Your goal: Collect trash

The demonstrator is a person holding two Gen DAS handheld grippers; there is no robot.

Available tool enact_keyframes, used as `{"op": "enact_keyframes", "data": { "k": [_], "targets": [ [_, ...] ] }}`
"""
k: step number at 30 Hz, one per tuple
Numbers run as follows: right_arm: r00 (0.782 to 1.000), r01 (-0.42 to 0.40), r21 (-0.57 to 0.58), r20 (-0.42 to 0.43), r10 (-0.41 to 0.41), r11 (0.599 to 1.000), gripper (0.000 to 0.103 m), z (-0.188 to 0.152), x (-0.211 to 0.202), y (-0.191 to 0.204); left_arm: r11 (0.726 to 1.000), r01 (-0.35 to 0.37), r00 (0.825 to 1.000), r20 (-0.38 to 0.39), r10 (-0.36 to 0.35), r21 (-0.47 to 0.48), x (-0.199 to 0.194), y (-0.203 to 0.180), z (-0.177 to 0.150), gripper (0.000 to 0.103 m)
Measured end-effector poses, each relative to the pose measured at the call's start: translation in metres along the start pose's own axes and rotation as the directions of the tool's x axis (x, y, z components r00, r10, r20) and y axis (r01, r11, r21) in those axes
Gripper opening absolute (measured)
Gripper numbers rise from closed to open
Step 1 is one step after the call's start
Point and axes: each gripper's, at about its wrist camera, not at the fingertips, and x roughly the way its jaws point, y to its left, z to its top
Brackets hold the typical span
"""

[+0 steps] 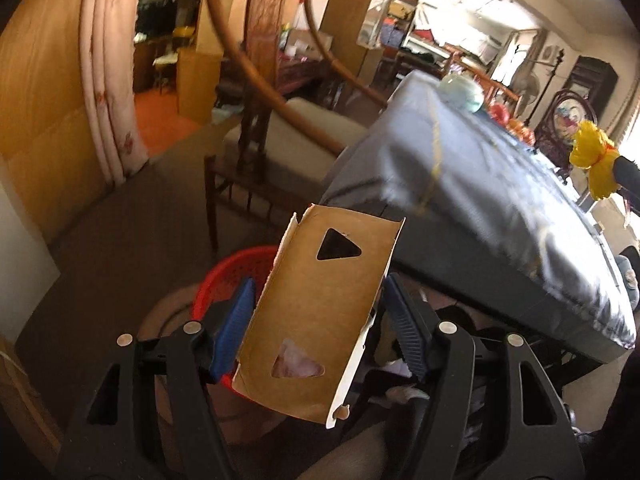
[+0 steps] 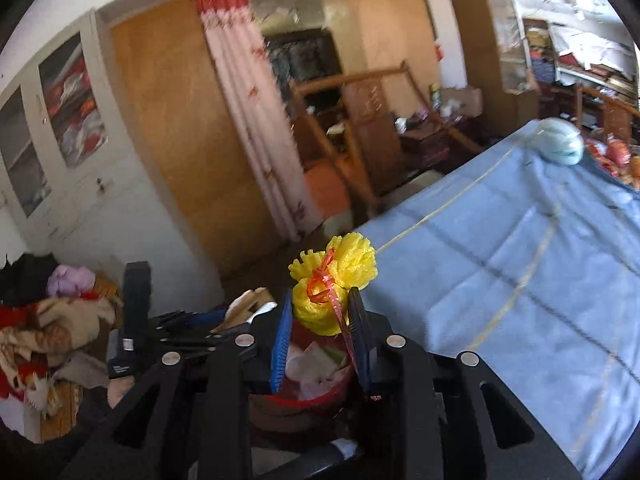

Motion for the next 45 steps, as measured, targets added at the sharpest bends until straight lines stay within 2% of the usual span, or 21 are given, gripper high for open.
{"op": "enact_keyframes", "data": {
  "k": [2, 4, 6, 10, 17, 26, 29, 35, 37, 39, 45],
  "targets": [
    [0.999, -0.010, -0.007, -0.044, 0.009, 1.000, 0.028, -0.004, 0.019, 0.009, 1.000, 0.003, 1.000, -0.012, -0.004, -0.012, 0.008, 0.004, -0.006, 0.067],
    [0.996, -0.010, -0.011, -0.084, 0.009, 1.000, 0.028, -0.006, 0.035, 0.015, 0.999, 0.007, 1.000, -0.015, -0.007, -0.032, 0.012, 0.008, -0.009, 0.076],
    [0.994, -0.009, -0.017, -0.109, 0.007, 1.000, 0.028, -0.007, 0.046, 0.020, 0.998, -0.016, 1.000, -0.002, 0.016, -0.054, 0.012, 0.016, -0.010, 0.082],
    [0.991, -0.018, -0.025, -0.137, 0.014, 1.000, 0.028, -0.007, 0.062, 0.022, 0.992, -0.068, 0.997, 0.029, 0.072, -0.103, 0.001, 0.036, -0.011, 0.086],
    [0.972, -0.058, -0.058, -0.233, 0.043, 0.997, 0.028, -0.013, 0.103, 0.033, 0.975, -0.142, 0.986, 0.058, 0.154, -0.169, -0.017, 0.061, -0.015, 0.088],
    [0.948, -0.067, -0.089, -0.316, 0.036, 0.994, 0.034, -0.020, 0.152, 0.044, 0.971, -0.210, 0.976, 0.026, 0.214, -0.115, -0.003, 0.059, -0.021, 0.090],
    [0.948, -0.056, -0.091, -0.316, 0.025, 0.994, 0.049, -0.021, 0.160, 0.043, 0.970, -0.212, 0.977, 0.010, 0.215, -0.117, 0.002, 0.059, -0.022, 0.090],
    [0.957, -0.050, -0.084, -0.289, 0.023, 0.995, 0.050, -0.020, 0.150, 0.035, 0.968, -0.223, 0.975, -0.016, 0.223, -0.118, 0.007, 0.052, -0.014, 0.090],
    [0.966, -0.025, -0.100, -0.259, -0.002, 0.995, 0.053, -0.020, 0.139, 0.030, 0.968, -0.232, 0.973, -0.012, 0.231, -0.099, 0.005, 0.044, -0.010, 0.090],
    [0.972, 0.004, -0.116, -0.231, -0.031, 0.993, 0.061, -0.021, 0.129, 0.028, 0.967, -0.244, 0.970, -0.001, 0.245, -0.074, 0.003, 0.034, -0.004, 0.090],
    [0.988, 0.067, -0.180, -0.128, -0.091, 0.981, 0.071, -0.029, 0.086, 0.017, 0.954, -0.300, 0.952, 0.057, 0.300, -0.011, -0.008, -0.011, 0.022, 0.091]
  ]
}}
